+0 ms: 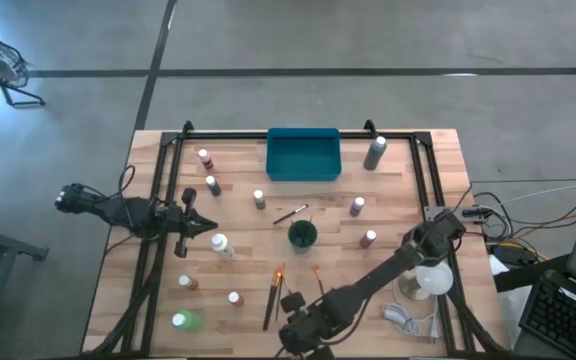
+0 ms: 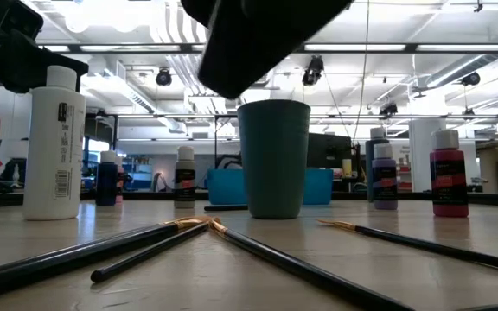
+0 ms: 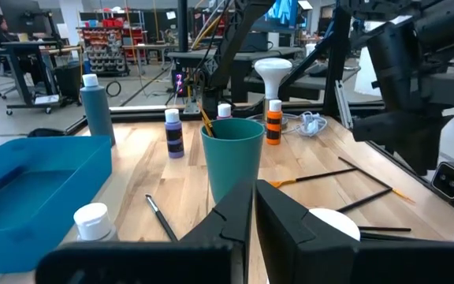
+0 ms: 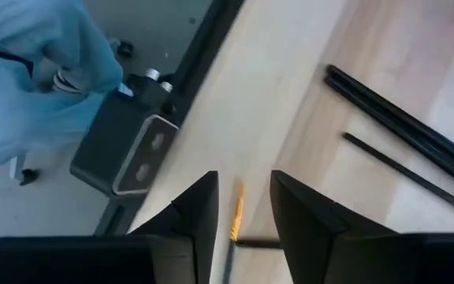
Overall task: Pick & Place Paint Supplies
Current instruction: Put the yellow paint brush into the green cup
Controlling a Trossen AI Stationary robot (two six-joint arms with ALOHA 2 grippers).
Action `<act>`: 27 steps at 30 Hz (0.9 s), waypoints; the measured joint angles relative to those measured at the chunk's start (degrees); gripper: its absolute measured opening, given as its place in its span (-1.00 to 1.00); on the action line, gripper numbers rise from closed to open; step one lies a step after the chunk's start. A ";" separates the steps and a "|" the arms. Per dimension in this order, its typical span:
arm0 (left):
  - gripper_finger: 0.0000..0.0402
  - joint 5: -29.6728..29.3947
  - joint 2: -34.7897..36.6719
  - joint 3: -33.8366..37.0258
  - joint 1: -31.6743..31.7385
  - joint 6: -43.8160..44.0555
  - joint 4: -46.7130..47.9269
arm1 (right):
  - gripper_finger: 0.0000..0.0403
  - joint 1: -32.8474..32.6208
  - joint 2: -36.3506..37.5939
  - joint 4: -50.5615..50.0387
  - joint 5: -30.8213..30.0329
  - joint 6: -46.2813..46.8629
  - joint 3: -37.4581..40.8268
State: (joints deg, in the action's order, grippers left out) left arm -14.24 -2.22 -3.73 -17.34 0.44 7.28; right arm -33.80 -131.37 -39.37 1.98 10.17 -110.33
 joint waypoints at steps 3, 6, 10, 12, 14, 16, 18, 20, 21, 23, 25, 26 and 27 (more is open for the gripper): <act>-0.87 0.00 0.00 -0.02 -0.01 -0.01 -0.01 | -0.47 -0.19 0.00 1.99 0.28 -0.15 1.72; -0.87 0.00 0.00 -0.02 -0.01 0.01 0.00 | -0.44 -0.22 0.00 3.33 0.61 -0.09 3.03; -0.87 0.00 -0.02 -0.02 0.00 0.00 0.00 | -0.39 -0.17 0.00 5.55 0.90 -0.05 5.00; -0.87 0.00 -0.02 0.00 -0.01 0.00 0.00 | -0.36 -0.17 0.00 6.43 1.07 0.12 5.83; -0.87 -0.01 -0.02 -0.01 0.00 -0.01 -0.01 | -0.35 -0.17 0.00 6.94 1.07 0.16 6.44; -0.87 -0.02 -0.02 -0.02 0.01 -0.01 0.01 | -0.34 -0.17 0.00 7.01 1.09 0.14 6.80; -0.87 -0.01 -0.02 -0.01 -0.01 -0.01 -0.01 | -0.35 -0.20 0.00 8.31 1.09 0.14 7.45; -0.87 -0.01 -0.02 -0.02 -0.01 -0.01 0.01 | -0.37 -0.20 0.00 9.44 1.12 0.14 8.14; -0.87 -0.01 -0.02 -0.01 -0.01 -0.01 -0.01 | -0.39 -0.20 0.00 9.67 1.10 0.15 8.52; -0.87 0.00 -0.02 0.00 0.01 -0.01 0.01 | -0.42 -0.16 0.00 10.48 1.10 0.12 9.07; -0.87 0.00 -0.02 0.00 0.01 -0.01 0.01 | -0.45 -0.08 0.00 11.47 1.08 -0.06 9.56; -0.87 0.00 -0.02 0.00 -0.01 -0.01 0.01 | -0.46 -0.05 0.00 11.80 1.07 -0.06 9.68; -0.87 0.00 -0.04 0.00 -0.01 -0.01 0.01 | -0.48 0.05 0.00 11.87 1.07 -0.06 9.76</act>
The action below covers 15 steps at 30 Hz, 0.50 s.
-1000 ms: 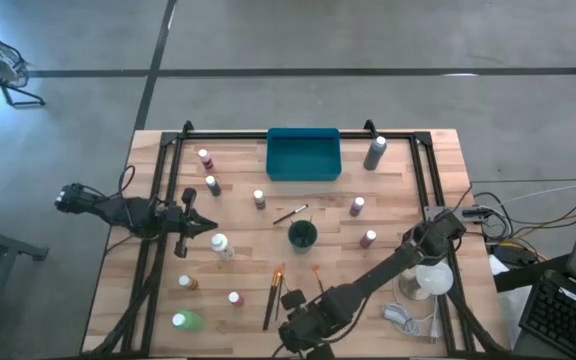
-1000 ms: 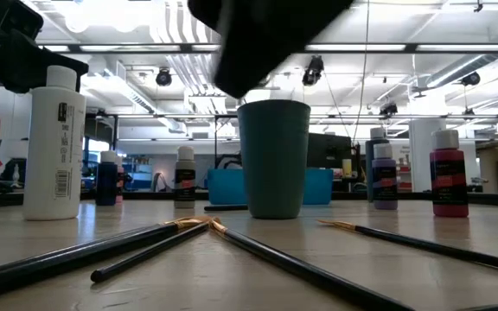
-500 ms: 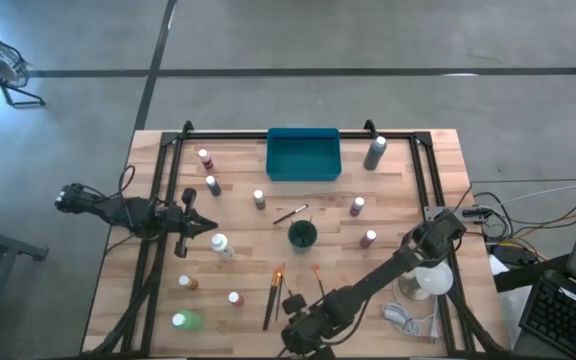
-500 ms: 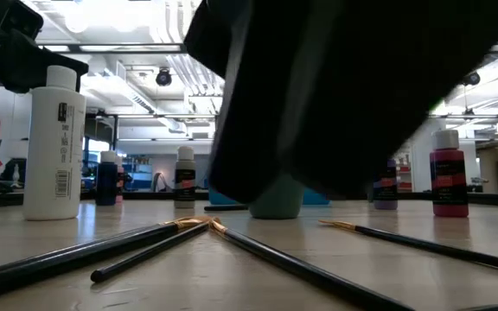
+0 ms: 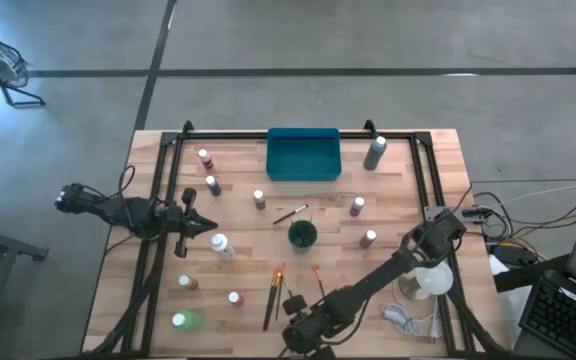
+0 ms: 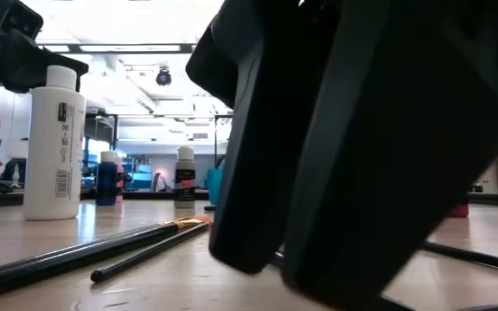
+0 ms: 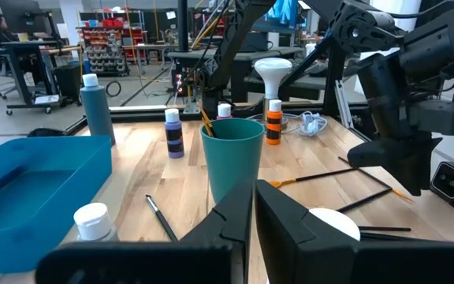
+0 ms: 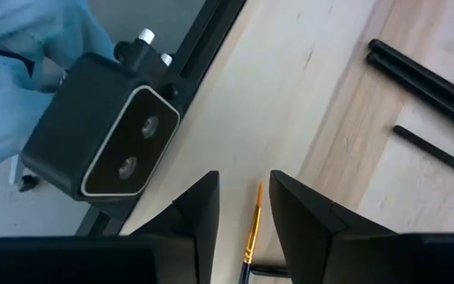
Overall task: Pick & Place Paint Supplies
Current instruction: Put the yellow paint brush into the green cup
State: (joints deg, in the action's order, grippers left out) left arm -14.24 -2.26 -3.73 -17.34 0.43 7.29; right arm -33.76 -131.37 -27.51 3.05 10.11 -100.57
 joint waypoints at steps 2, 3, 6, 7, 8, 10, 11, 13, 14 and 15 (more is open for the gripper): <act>-0.87 0.00 0.00 -0.01 0.01 0.01 0.00 | -0.50 0.19 0.00 0.14 0.00 0.00 0.23; -0.87 -0.01 0.00 0.00 0.01 0.00 0.00 | -0.51 0.28 0.00 0.47 -0.02 0.00 0.36; -0.87 -0.02 0.00 -0.01 0.01 0.02 0.00 | -0.52 0.59 0.00 0.82 -0.02 -0.01 0.71; -0.87 -0.01 0.00 -0.01 0.00 0.00 -0.02 | -0.52 0.63 0.00 0.97 -0.02 -0.03 0.85; -0.87 -0.01 0.00 -0.02 0.01 0.00 -0.01 | -0.52 0.77 0.00 1.35 -0.02 -0.04 1.09; -0.87 -0.02 0.00 0.00 0.02 0.02 0.00 | -0.50 0.98 0.00 1.66 0.00 -0.02 1.60; -0.87 -0.01 0.00 -0.01 0.01 0.00 -0.01 | -0.48 1.02 0.00 1.63 0.08 0.09 1.82; -0.87 -0.02 0.00 -0.02 0.02 0.02 0.00 | -0.45 1.11 0.00 1.96 0.99 0.25 2.40; -0.87 -0.01 0.00 -0.01 0.00 0.01 -0.01 | -0.43 1.14 0.00 2.62 1.29 0.38 2.74; -0.87 0.00 0.00 0.00 0.02 0.02 -0.02 | -0.41 1.14 0.00 3.24 1.33 0.70 3.03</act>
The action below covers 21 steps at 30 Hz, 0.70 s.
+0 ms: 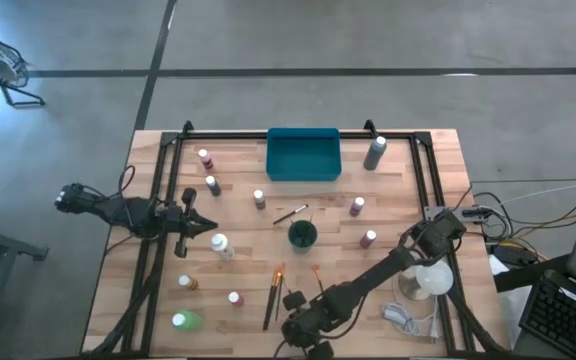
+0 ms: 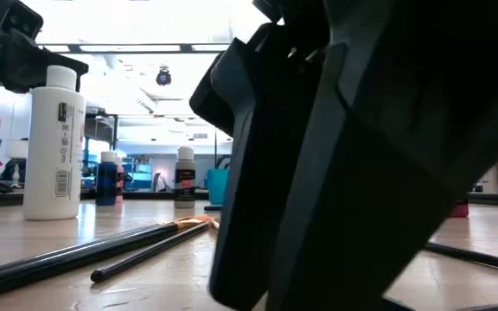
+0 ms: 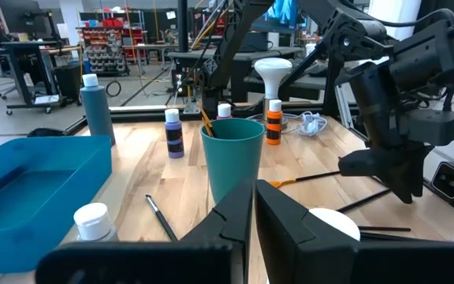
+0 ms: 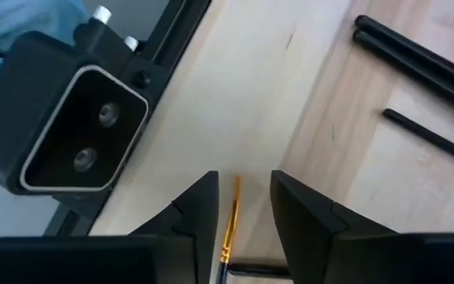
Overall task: Pick & Place Paint Supplies
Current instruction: Put the yellow paint brush into the green cup
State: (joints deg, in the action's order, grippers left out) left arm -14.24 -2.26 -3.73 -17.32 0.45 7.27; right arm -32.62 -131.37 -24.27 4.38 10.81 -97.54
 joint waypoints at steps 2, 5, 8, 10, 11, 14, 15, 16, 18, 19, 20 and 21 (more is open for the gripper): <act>-0.87 0.00 0.00 0.00 -0.02 -0.02 0.02 | -0.38 0.00 0.00 0.46 0.12 0.45 0.39; -0.87 -0.01 0.00 0.00 -0.02 -0.01 0.01 | -0.38 0.02 -0.62 1.97 0.21 0.79 0.49; -0.87 0.01 0.00 -0.01 -0.01 -0.01 0.00 | -0.43 0.03 -1.32 2.50 0.91 0.79 0.42; -0.87 0.00 0.00 0.00 0.00 -0.02 0.02 | -0.48 0.11 -1.62 2.75 1.48 0.74 0.36; -0.87 -0.02 0.00 0.00 0.00 0.00 0.00 | -0.51 0.11 -1.82 2.86 1.49 0.76 0.32; -0.87 0.00 0.00 0.00 -0.01 0.00 0.01 | -0.60 0.11 -1.91 2.87 1.43 0.79 0.29; -0.87 0.00 0.00 -0.02 -0.02 -0.02 0.02 | -0.63 0.11 -1.96 2.85 1.44 0.87 0.29; -0.87 0.00 0.00 -0.02 -0.02 -0.01 0.02 | -0.66 0.11 -1.99 2.79 1.42 1.00 0.29; -0.87 -0.02 0.00 -0.02 -0.02 0.00 0.02 | -0.70 0.11 -1.99 2.64 1.44 1.03 0.29; -0.87 0.00 0.00 -0.02 -0.01 0.00 0.02 | -0.71 0.11 -1.99 2.58 1.54 1.03 0.29; -0.87 -0.02 0.00 -0.02 -0.02 -0.02 0.00 | -0.72 0.11 -1.99 2.49 1.69 1.07 0.29; -0.87 0.00 0.00 -0.02 -0.02 -0.02 0.02 | -0.73 0.11 -1.99 2.42 1.84 1.15 0.29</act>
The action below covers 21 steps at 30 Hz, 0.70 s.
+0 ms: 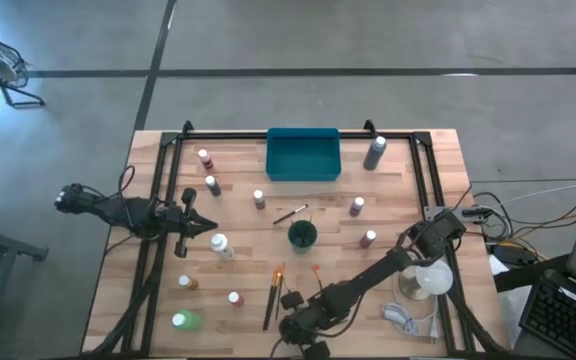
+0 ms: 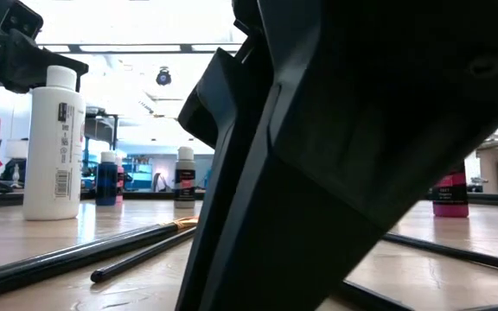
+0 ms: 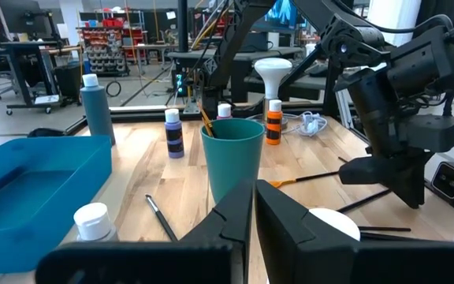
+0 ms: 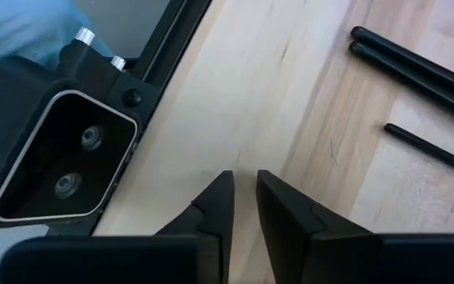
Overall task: Pick & Place Paint Supplies
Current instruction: Put the yellow paint brush into the green cup
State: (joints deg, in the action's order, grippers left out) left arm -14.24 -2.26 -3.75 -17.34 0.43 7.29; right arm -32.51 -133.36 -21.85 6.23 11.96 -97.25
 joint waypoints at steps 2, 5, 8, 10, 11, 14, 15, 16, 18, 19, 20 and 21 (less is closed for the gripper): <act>-0.87 0.00 0.00 0.00 0.01 0.00 0.00 | -0.74 0.00 -0.01 -0.21 0.64 0.56 -0.01; -0.87 -0.01 0.00 0.01 0.01 0.01 0.00 | -0.71 -0.01 -0.08 -0.65 1.28 1.00 0.00; -0.87 0.00 0.00 0.02 0.00 0.02 0.00 | -0.64 -0.18 -0.09 -0.85 1.42 1.17 0.00; -0.87 0.00 0.00 0.02 0.00 0.00 0.00 | -0.59 -0.32 -0.09 -0.95 1.52 1.39 -0.02; -0.87 -0.02 0.00 0.00 0.00 0.00 0.00 | -0.57 -0.38 -0.09 -1.12 1.54 1.39 -0.06; -0.87 0.00 0.00 0.01 0.01 0.00 0.00 | -0.51 -0.58 -0.06 -1.49 1.55 1.42 -0.09; -0.87 0.00 0.00 0.00 0.02 0.02 -0.01 | -0.49 -0.60 -0.04 -1.64 1.59 1.48 -0.07; -0.87 -0.02 0.00 0.00 0.01 0.01 0.00 | -0.49 -0.66 -0.02 -1.75 1.66 1.54 -0.07; -0.87 -0.01 0.00 0.01 0.00 0.01 0.00 | -0.48 -0.72 0.00 -2.06 1.80 1.58 -0.07; -0.87 -0.02 0.00 0.00 0.00 0.02 0.00 | -0.49 -0.78 0.00 -2.24 1.87 1.57 -0.07; -0.87 0.00 0.00 0.00 0.00 0.02 0.00 | -0.51 -0.82 0.02 -2.49 1.82 1.54 -0.07; -0.87 0.00 0.00 0.01 0.00 0.01 0.00 | -0.53 -0.87 0.02 -2.74 1.77 1.52 -0.07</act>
State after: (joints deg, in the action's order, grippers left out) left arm -14.24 -2.26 -3.74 -17.34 0.44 7.29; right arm -33.38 -133.34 -24.59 8.00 13.47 -97.32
